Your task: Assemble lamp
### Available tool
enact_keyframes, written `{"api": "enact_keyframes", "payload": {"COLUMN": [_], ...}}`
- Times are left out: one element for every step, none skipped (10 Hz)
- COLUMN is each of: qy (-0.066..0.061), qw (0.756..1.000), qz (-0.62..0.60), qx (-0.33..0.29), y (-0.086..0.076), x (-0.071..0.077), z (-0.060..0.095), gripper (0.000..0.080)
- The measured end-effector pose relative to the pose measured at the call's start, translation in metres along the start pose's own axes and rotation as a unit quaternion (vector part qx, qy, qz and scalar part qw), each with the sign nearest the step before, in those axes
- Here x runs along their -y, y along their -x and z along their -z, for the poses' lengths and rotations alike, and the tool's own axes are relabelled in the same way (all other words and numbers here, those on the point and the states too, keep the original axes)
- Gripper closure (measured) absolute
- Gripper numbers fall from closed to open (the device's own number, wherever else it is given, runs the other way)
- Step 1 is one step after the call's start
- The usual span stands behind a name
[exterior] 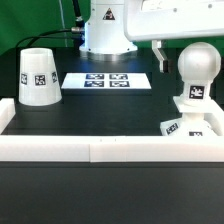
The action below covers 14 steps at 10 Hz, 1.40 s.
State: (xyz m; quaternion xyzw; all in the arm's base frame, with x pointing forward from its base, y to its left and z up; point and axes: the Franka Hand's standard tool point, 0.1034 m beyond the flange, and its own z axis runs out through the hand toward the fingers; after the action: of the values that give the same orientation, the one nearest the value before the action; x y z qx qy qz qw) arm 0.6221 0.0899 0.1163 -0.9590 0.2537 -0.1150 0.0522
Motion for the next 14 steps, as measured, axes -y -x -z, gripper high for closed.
{"api": "enact_keyframes", "payload": {"qy": [-0.001,-0.002,-0.004,-0.005,-0.003,-0.005,-0.004,-0.005,-0.007,-0.008,-0.009,-0.008,-0.008,-0.006], "qw": [1.0,0.999,0.998,0.997,0.992,0.986,0.975,0.964,0.965,0.968,0.972,0.973,0.976,0.978], "qz": [0.015,0.042,0.057,0.077,0.126,0.165,0.222,0.265,0.264,0.25,0.236,0.23,0.22,0.21], "qx": [0.0,0.0,0.0,0.0,0.002,0.001,0.001,-0.002,-0.003,-0.003,-0.002,-0.001,0.001,0.004], "y": [-0.001,-0.002,-0.003,-0.001,0.0,-0.002,-0.006,-0.011,-0.013,-0.012,-0.01,-0.01,-0.012,-0.01], "x": [0.001,0.001,0.002,0.004,0.007,0.01,0.01,0.009,0.008,0.004,-0.004,-0.015,-0.028,-0.041], "z": [0.001,0.003,0.004,0.005,0.006,0.008,0.011,0.016,0.023,0.033,0.043,0.055,0.066,0.074], "gripper": [0.0104,0.0104,0.01,0.01,0.01,0.01,0.01,0.01,0.01,0.01,0.01,0.01,0.01,0.01]}}
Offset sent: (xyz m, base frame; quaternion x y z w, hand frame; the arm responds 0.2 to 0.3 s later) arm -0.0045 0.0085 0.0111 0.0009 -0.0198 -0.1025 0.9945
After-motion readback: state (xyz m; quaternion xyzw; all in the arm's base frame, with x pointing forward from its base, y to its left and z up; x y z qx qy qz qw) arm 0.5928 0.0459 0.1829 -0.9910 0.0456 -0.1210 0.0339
